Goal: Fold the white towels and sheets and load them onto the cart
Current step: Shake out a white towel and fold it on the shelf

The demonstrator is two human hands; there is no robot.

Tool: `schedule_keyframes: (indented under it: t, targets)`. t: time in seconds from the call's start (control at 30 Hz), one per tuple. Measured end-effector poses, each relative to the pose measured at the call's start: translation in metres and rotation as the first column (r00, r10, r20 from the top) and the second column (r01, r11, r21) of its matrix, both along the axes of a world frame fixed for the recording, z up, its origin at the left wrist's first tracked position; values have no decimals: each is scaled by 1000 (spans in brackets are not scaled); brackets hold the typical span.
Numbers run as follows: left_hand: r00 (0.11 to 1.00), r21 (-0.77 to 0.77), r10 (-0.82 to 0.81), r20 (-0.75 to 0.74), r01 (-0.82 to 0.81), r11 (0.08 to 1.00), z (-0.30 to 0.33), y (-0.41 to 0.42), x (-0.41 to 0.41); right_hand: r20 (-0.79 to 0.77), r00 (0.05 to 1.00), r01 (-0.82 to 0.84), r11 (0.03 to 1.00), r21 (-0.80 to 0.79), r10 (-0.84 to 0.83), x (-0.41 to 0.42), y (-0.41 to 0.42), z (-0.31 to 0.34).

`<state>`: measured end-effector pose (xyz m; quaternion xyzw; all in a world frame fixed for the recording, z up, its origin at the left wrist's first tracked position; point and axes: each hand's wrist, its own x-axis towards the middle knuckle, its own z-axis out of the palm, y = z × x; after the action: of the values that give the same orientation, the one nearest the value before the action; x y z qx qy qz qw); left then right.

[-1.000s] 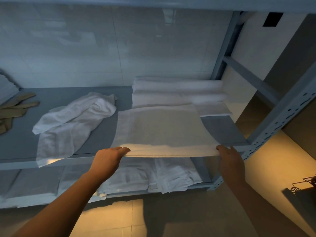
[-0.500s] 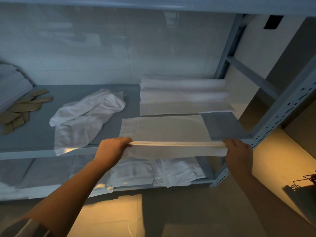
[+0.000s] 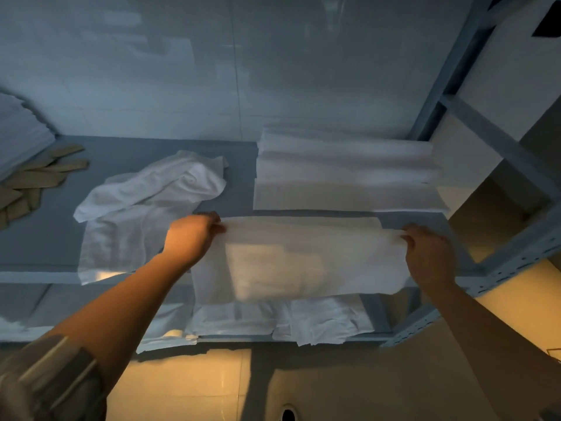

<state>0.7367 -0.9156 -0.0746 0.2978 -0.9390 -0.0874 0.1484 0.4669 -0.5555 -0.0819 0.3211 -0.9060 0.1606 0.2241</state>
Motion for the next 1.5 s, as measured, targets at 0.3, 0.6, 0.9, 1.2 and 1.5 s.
schedule_keyframes:
  t: [0.3, 0.6, 0.9, 1.2, 1.5]
  targets:
    - [997, 140, 72, 7, -72, 987, -76, -55, -80, 280, 958, -105, 987, 124, 67, -110, -75, -47]
    - [991, 80, 73, 111, -82, 993, -143, -76, -100, 524, 833, -32, 932, 361, -174, -147, -108, -111]
    - [960, 11, -66, 272, 65, 998, -138, -89, -112, 619, 785, -450, 719, 530, 35, -91, -205, -76]
    - [963, 14, -121, 242, 121, 993, -145, -103, -115, 548, 747, -534, 831, 156, 377, 14, -319, -114]
    - [949, 17, -126, 290, 127, 992, -147, -114, -124, 395, 845, -439, 890, 127, 360, 7, -312, -127]
